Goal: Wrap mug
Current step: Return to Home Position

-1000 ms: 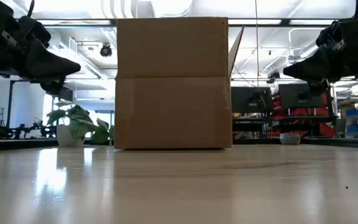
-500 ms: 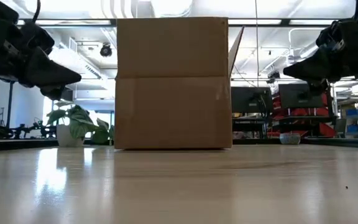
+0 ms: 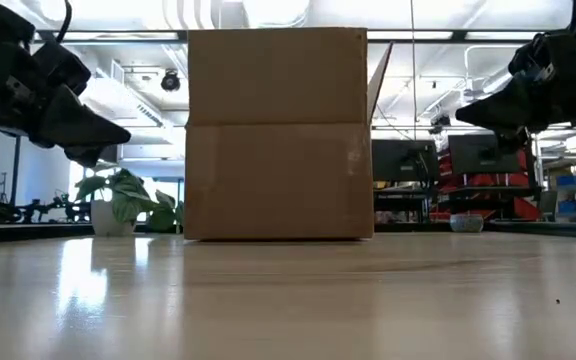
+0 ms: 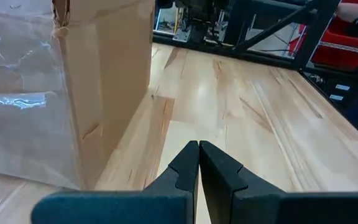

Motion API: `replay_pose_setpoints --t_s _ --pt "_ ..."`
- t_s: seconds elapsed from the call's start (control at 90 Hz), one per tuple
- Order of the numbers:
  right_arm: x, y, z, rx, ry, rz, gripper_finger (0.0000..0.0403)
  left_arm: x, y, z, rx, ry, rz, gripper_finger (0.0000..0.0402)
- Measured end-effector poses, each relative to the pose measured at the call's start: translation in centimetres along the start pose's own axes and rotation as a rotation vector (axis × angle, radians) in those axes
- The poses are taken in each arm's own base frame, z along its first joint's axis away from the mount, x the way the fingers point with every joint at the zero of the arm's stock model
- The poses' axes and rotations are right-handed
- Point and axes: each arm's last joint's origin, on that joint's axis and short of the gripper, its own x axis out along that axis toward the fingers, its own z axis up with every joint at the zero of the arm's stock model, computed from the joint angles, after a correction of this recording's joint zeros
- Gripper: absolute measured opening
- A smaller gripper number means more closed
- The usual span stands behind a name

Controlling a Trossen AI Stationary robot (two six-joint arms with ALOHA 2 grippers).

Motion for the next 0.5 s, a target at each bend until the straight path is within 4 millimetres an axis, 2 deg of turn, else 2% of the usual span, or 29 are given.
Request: replay_pose_setpoints --t_s 0.5 --pt "0.0 0.0 0.0 0.0 0.0 0.0 0.0003 0.11 0.02 -0.15 0.003 0.018 0.004 0.0"
